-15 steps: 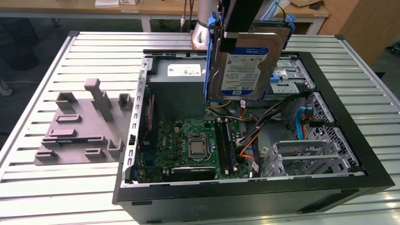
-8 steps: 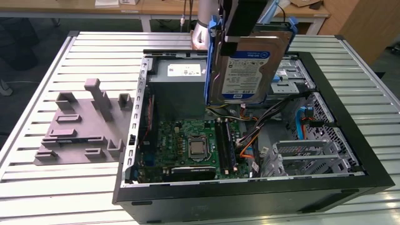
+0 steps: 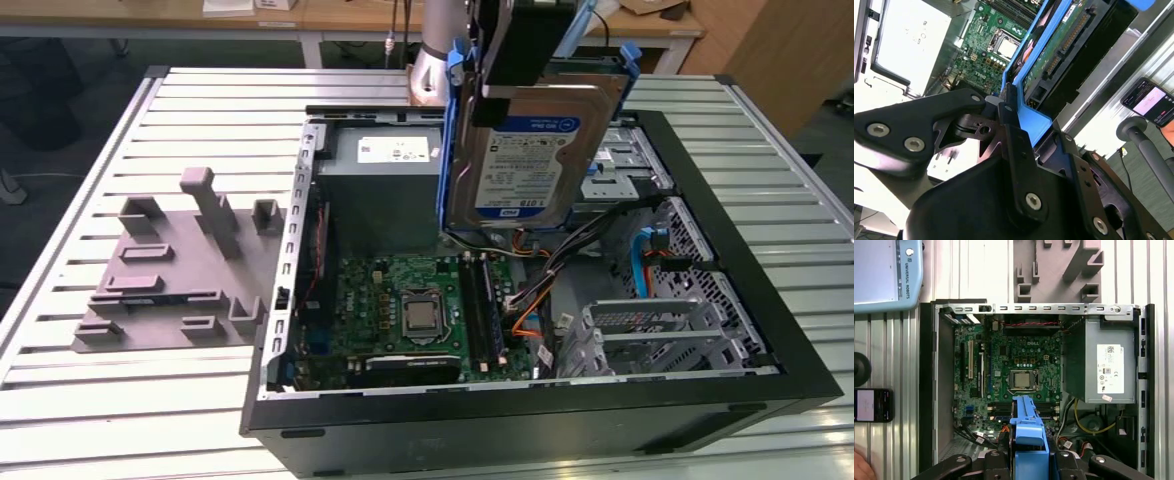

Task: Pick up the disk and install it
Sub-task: 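Insert the disk into the insertion slot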

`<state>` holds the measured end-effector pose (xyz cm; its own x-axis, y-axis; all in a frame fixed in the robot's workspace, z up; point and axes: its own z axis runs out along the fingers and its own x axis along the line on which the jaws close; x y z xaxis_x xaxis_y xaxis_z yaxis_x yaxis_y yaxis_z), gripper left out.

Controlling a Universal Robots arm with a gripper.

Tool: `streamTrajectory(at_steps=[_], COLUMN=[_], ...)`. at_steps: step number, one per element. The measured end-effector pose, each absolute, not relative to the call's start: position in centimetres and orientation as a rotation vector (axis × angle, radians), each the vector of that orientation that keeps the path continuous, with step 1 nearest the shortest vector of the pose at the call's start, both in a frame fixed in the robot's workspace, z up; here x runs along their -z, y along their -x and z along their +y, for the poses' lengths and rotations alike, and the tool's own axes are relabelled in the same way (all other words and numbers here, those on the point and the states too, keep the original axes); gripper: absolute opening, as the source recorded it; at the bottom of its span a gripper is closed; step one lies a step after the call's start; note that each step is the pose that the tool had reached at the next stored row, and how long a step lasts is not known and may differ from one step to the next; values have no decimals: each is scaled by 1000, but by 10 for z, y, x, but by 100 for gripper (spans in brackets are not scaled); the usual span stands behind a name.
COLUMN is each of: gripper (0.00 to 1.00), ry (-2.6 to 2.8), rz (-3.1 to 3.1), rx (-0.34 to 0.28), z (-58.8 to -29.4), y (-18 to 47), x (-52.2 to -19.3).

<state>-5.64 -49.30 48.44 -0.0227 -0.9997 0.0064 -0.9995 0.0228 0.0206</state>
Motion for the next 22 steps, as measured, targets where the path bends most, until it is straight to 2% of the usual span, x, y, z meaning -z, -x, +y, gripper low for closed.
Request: streamTrajectory(at_steps=[22], gripper=[36], ry=[-2183], rz=[-2233], rx=[16], z=[-494], y=[56], x=[-484])
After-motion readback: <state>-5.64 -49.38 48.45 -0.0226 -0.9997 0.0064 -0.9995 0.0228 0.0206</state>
